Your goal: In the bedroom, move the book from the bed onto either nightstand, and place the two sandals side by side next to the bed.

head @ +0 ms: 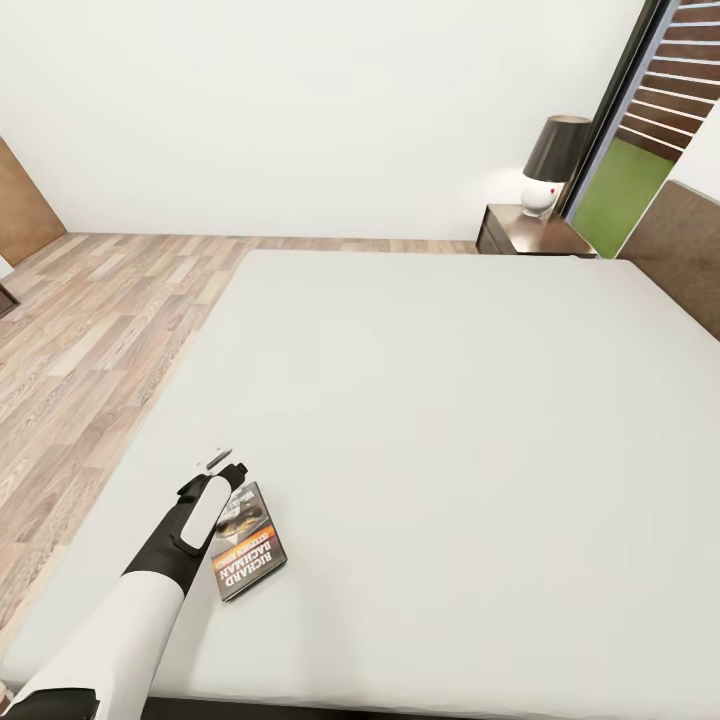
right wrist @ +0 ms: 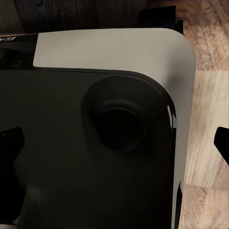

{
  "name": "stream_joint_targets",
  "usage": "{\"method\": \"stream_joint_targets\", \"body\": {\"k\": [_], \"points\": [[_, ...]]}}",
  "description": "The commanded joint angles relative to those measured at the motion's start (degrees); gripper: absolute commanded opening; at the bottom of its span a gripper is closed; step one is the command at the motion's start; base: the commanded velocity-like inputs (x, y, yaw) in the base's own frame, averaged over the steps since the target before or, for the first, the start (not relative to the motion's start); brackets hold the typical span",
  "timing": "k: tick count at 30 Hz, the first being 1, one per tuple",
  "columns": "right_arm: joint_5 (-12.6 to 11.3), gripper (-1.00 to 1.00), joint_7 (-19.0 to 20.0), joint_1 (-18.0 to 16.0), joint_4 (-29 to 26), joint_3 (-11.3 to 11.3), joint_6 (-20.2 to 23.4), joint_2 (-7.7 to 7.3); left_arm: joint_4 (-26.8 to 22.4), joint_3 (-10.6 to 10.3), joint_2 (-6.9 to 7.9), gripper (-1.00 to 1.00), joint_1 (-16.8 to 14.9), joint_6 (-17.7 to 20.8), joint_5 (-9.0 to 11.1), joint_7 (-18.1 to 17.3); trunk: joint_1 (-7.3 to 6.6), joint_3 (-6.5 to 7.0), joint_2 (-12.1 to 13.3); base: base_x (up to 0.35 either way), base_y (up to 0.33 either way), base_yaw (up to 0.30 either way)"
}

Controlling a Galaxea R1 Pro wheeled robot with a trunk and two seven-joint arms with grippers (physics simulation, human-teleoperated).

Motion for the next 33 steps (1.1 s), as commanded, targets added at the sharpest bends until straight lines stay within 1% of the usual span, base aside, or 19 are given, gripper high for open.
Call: {"method": "stream_joint_targets", "body": {"k": [1, 8, 15, 33], "points": [[0.4, 1.0, 0.1, -0.1, 0.1, -0.5, 0.0, -0.04, -0.1, 0.0, 0.02, 1.0, 0.0, 0.2, 0.3, 0.3, 0.0, -0.04, 0.0, 0.0, 0.0, 0.0], [0.4, 1.0, 0.1, -0.1, 0.1, -0.5, 0.1, -0.04, -0.1, 0.0, 0.11, 1.0, 0.0, 0.3, 0.3, 0.4, 0.0, -0.04, 0.0, 0.0, 0.0, 0.0], [0.4, 1.0, 0.1, -0.1, 0.1, -0.5, 0.0, -0.04, -0.1, 0.1, 0.15, 1.0, 0.0, 0.3, 0.3, 0.4, 1.53, -1.29, -2.8, 0.0, 0.0, 0.0], [0.4, 1.0, 0.1, -0.1, 0.1, -0.5, 0.1, -0.04, -0.1, 0.1, 0.24, 1.0, 0.0, 0.3, 0.3, 0.4, 1.53, -1.29, -2.8, 0.0, 0.0, 0.0]]}}
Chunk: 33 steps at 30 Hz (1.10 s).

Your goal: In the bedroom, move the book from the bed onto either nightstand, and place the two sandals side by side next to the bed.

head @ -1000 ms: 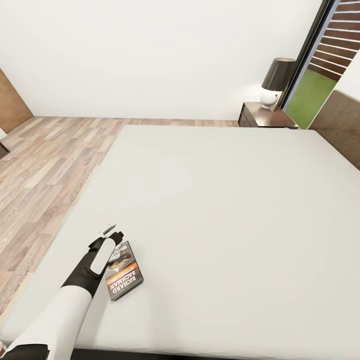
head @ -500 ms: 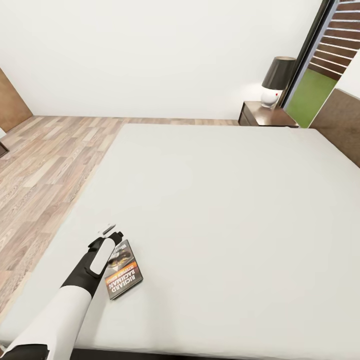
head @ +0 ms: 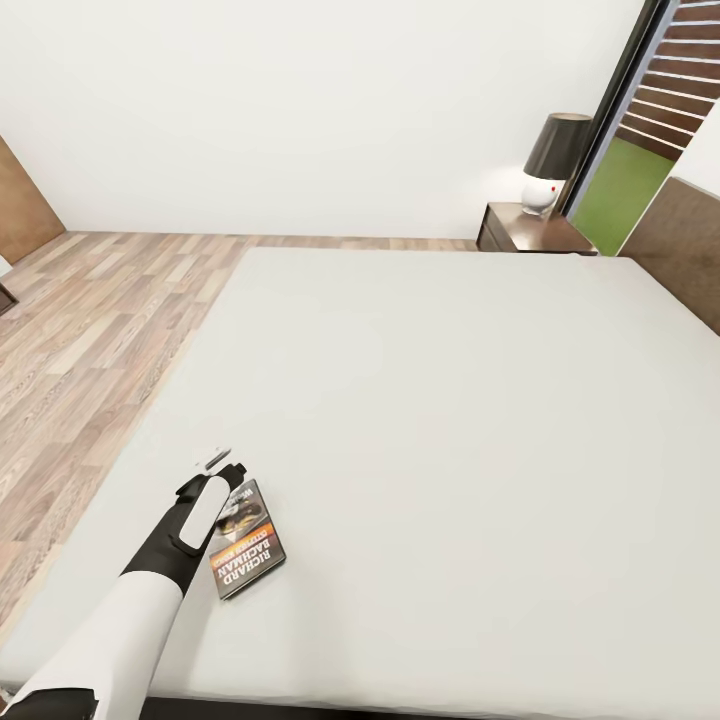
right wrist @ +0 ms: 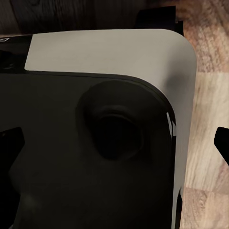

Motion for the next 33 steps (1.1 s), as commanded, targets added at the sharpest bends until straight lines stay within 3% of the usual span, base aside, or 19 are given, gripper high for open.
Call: {"method": "stream_joint_targets", "body": {"k": [1, 33], "points": [[0.4, 1.0, 0.1, -0.1, 0.1, -0.5, 0.1, -0.04, -0.1, 0.0, 0.01, 1.0, 0.0, 0.2, 0.3, 0.3, 0.0, -0.04, 0.0, 0.0, 0.0, 0.0], [0.4, 1.0, 0.1, -0.1, 0.1, -0.5, 0.1, -0.04, -0.1, 0.0, 0.0, 1.0, 0.0, 0.1, 0.3, 0.2, 0.66, -0.58, -1.2, 0.034, 0.0, 0.0]]}}
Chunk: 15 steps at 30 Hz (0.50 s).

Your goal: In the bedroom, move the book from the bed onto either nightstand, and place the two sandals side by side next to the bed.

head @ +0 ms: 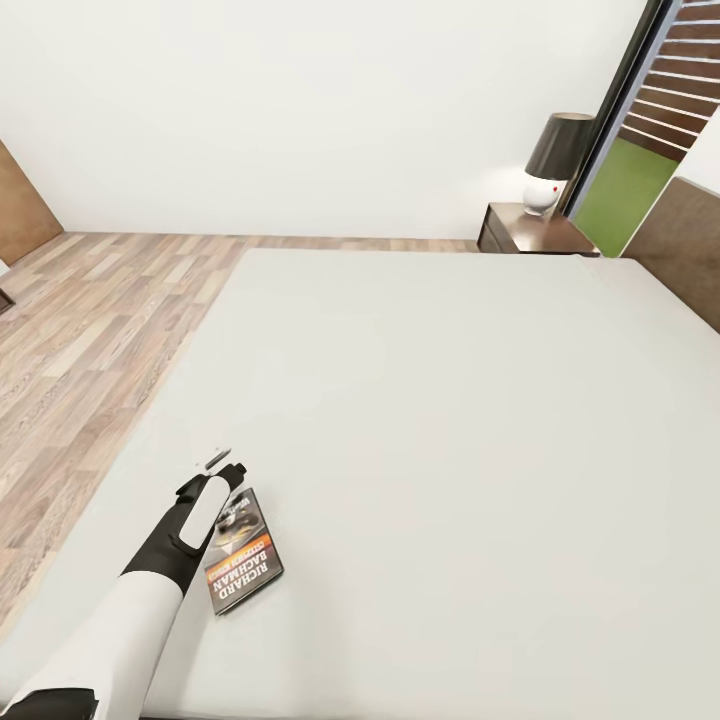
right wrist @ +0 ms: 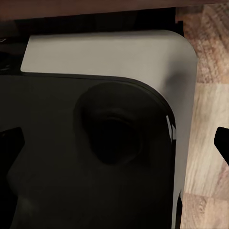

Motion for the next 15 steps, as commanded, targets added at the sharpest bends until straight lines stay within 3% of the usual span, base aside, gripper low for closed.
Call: {"method": "stream_joint_targets", "body": {"k": [1, 10, 15], "points": [[0.4, 1.0, 0.1, -0.1, 0.1, -0.5, 0.1, -0.04, -0.1, 0.0, 0.02, 1.0, 0.0, 0.2, 0.3, 0.3, 0.0, -0.04, 0.0, 0.0, 0.0, 0.0], [0.4, 1.0, 0.1, -0.1, 0.1, -0.5, 0.1, -0.04, -0.1, 0.1, 0.1, 1.0, 0.0, 0.3, 0.3, 0.3, 0.0, -0.04, 0.0, 0.0, 0.0, 0.0], [0.4, 1.0, 0.1, -0.1, 0.1, -0.5, 0.1, -0.04, 0.0, 0.1, 0.19, 1.0, 0.0, 0.3, 0.4, 0.3, 0.0, -0.04, 0.0, -0.141, 0.0, 0.0]]}}
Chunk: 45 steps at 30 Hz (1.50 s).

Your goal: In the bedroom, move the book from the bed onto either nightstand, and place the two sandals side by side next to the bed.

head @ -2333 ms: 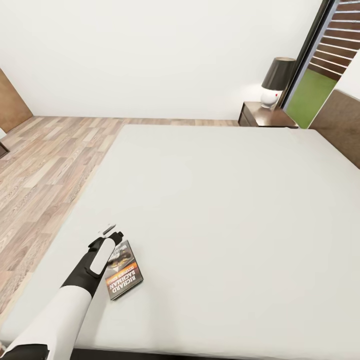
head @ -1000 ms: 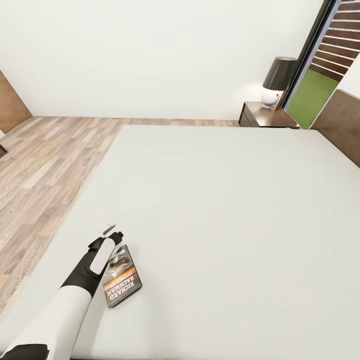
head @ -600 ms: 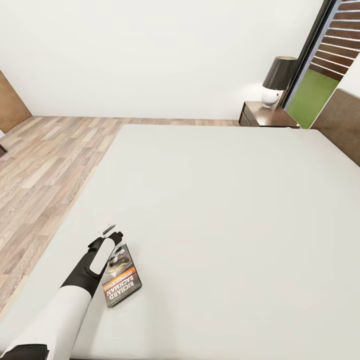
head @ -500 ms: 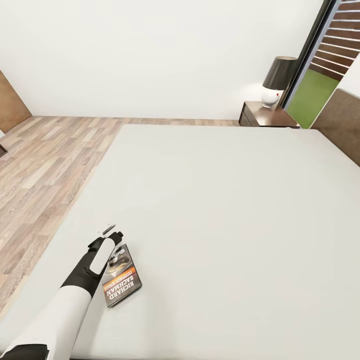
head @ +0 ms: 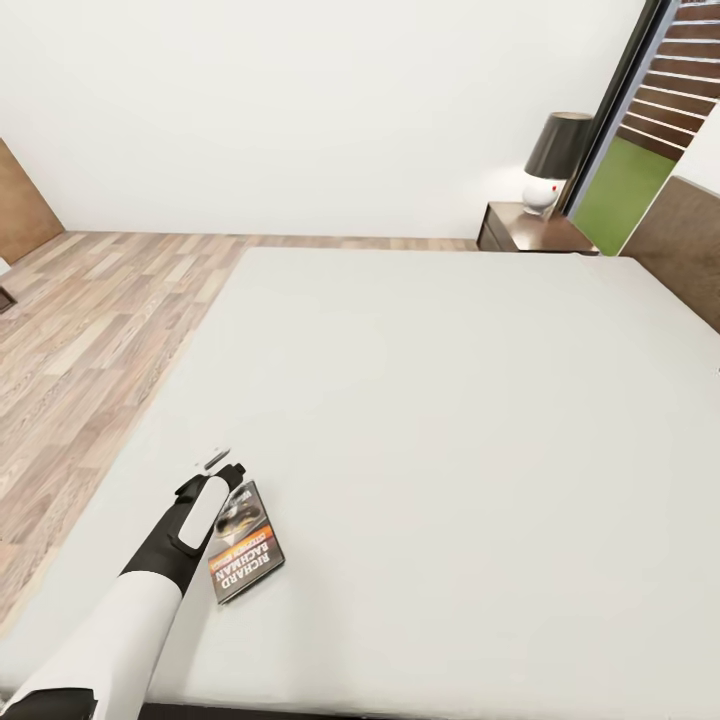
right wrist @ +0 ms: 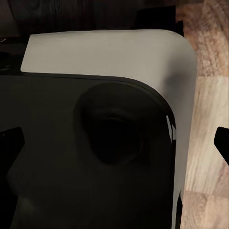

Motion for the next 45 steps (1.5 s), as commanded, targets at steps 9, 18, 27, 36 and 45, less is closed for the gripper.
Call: {"method": "stream_joint_targets", "body": {"k": [9, 18, 27, 36, 45], "points": [[0.4, 1.0, 0.1, -0.1, 0.1, -0.5, 0.1, -0.04, -0.1, 0.0, 0.03, 1.0, 0.0, 0.2, 0.4, 0.2, -0.02, -0.04, 0.0, -0.033, 0.0, 0.0], [0.4, 1.0, 0.1, -0.1, 0.1, -0.5, 0.1, -0.04, 0.1, 0.0, 0.03, 1.0, 0.0, 0.2, 0.3, 0.2, -0.02, -0.04, 0.0, -0.001, 0.0, 0.0], [0.4, 1.0, 0.1, -0.1, 0.1, -0.5, 0.1, -0.04, 0.1, 0.0, 0.03, 1.0, 0.0, 0.2, 0.3, 0.2, 1.08, -0.93, -2.0, 0.0, 0.0, 0.0], [0.4, 1.0, 0.1, -0.1, 0.1, -0.5, 0.1, -0.04, 0.0, 0.0, -0.06, 1.0, 0.0, 0.2, 0.3, 0.2, 2.18, -1.83, -4.0, 0.0, 0.0, 0.0], [0.4, 1.0, 0.1, -0.1, 0.1, -0.5, 0.0, -0.04, 0.0, 0.0, -0.02, 1.0, 0.0, 0.1, 0.2, 0.2, 2.18, -1.83, -4.0, -0.031, 0.0, 0.0]]}}
